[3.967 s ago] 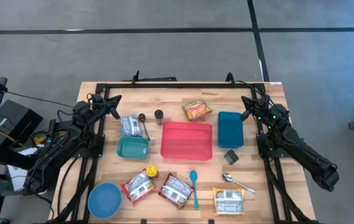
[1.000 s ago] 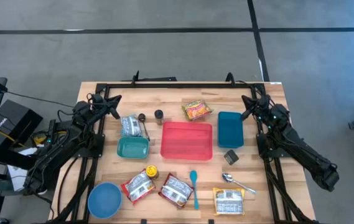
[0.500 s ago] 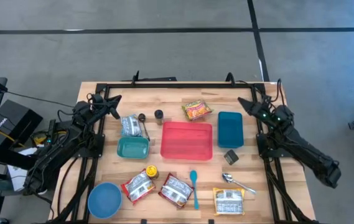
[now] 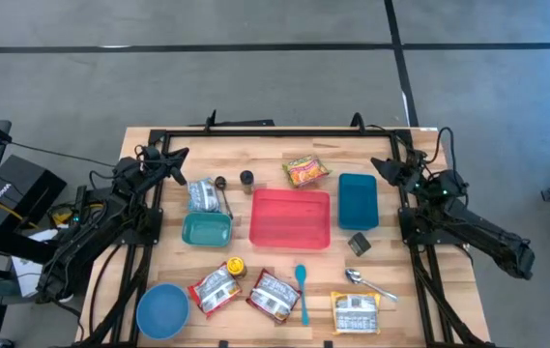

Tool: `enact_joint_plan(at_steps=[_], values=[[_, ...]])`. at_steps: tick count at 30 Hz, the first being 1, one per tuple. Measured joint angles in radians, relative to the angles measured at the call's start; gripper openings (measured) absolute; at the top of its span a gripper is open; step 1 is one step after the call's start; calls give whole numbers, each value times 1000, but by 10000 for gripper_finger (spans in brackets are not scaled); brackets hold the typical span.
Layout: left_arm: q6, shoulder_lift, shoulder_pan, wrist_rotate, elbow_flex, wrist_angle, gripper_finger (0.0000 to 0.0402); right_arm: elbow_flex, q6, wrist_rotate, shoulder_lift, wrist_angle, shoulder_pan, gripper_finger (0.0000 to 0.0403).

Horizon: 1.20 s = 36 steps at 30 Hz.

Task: Pick & Place Food Item
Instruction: Put the black seasoning can into the blue bin

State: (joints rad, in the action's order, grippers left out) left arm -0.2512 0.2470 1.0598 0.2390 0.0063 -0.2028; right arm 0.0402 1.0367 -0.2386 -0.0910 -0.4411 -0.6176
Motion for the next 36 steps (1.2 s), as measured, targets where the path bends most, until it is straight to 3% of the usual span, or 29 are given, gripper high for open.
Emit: enact_joint_plan(at_steps=[10,18,25,36], values=[[0,0,0,0,0,0,0,0,26,-27,0,-115,123,0],[0,0,0,0,0,0,0,10,-47,-27,0,-230,239,0],[0,0,0,0,0,0,0,105,-174,-16,0,-67,326,0],[0,0,0,0,0,0,0,261,-288,198,-9,331,443,0]])
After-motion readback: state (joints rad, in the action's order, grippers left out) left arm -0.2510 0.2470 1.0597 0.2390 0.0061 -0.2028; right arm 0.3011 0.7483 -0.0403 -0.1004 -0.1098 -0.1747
